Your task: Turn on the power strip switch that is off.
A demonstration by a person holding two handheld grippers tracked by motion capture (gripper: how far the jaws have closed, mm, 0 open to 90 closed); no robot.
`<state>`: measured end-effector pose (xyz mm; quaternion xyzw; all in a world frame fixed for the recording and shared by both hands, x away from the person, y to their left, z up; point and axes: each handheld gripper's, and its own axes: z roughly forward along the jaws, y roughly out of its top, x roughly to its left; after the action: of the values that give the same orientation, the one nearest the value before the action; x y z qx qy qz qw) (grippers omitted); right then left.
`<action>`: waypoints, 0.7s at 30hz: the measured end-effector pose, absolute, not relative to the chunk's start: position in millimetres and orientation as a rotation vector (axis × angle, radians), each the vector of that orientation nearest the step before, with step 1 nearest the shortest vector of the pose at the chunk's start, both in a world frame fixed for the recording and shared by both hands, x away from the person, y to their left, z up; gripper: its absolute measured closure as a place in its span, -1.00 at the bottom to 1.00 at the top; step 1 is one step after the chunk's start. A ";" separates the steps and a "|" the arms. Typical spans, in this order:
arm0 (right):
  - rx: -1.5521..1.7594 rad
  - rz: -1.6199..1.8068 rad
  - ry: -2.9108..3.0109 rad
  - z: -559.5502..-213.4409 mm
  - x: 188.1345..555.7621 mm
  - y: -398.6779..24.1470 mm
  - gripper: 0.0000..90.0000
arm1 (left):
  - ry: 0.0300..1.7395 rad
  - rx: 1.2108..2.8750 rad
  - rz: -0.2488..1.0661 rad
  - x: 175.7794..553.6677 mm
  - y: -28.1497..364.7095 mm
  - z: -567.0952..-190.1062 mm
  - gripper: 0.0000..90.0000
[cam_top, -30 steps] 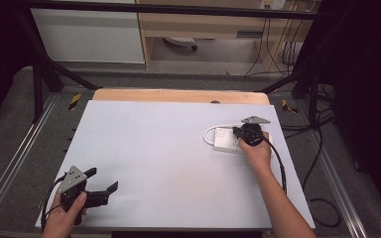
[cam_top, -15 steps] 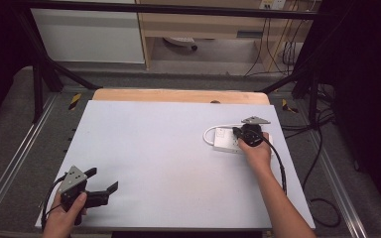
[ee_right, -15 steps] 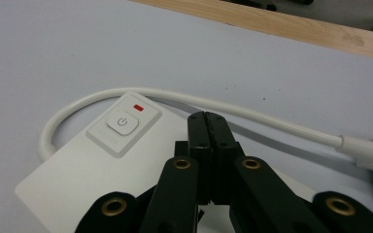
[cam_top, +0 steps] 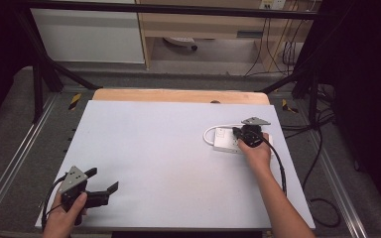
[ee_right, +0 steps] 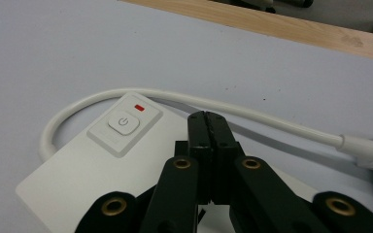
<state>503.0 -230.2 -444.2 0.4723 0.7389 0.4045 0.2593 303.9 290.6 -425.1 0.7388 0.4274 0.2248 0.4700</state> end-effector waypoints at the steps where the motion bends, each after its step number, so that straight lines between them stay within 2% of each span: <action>1: 1.280 1.096 2.002 -444.2 502.9 -230.1 1.00 | 1.047 1.811 0.551 303.9 290.6 -425.1 -0.87; 21: 1.266 1.091 2.002 -447.0 502.3 -226.5 1.00 | 1.047 1.814 0.548 303.5 290.2 -425.3 -0.87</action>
<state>502.3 -226.5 -447.0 0.4682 0.7405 0.4034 0.2639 303.5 290.2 -425.3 0.7401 0.4272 0.2235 0.4689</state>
